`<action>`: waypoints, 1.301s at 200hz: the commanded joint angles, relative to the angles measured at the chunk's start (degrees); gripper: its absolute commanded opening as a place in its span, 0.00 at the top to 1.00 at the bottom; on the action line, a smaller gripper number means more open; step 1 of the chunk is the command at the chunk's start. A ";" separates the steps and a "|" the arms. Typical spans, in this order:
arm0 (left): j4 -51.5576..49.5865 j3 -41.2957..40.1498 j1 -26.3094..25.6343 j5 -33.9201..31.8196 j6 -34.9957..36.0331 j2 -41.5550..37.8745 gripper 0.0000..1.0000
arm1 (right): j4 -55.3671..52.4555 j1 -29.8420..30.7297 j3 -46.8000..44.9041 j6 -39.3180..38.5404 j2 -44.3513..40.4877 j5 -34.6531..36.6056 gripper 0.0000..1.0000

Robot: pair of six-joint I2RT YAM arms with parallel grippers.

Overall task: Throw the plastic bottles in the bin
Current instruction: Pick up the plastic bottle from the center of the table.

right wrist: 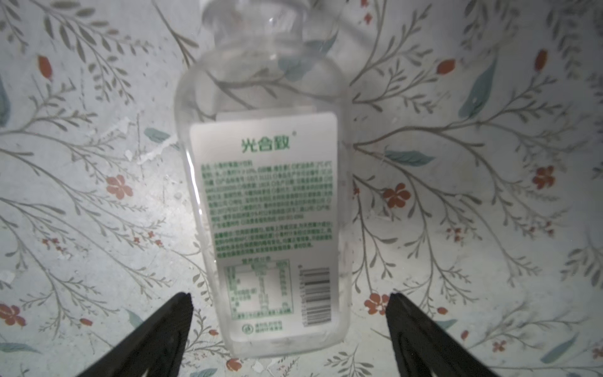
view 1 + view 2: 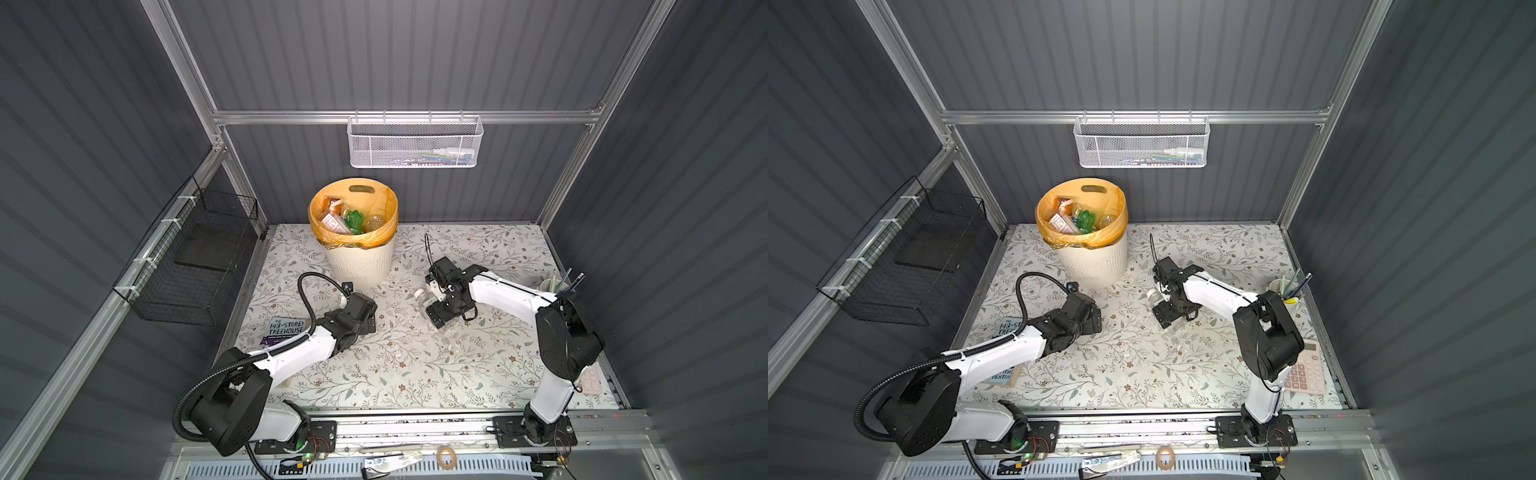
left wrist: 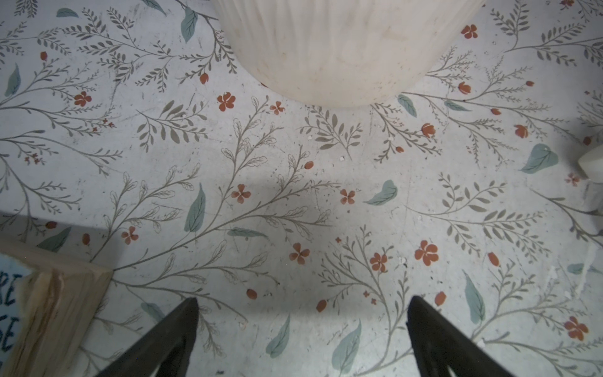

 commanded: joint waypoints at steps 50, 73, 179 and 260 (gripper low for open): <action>-0.79 -0.75 0.25 -1.07 -0.15 -2.23 0.00 | -8.88 0.17 7.62 -3.27 9.01 -0.71 0.12; -0.61 -0.81 0.29 -1.17 0.14 -2.03 0.00 | -8.95 0.17 8.51 -3.60 10.09 -2.23 0.19; -0.56 -1.13 0.25 -3.87 -0.79 -4.62 0.00 | 14.69 -0.39 -7.00 -2.26 -20.31 -0.91 0.41; -1.16 -1.24 0.25 -6.67 2.53 -10.30 0.00 | 38.37 -1.09 1.10 -1.54 -29.24 -5.69 0.38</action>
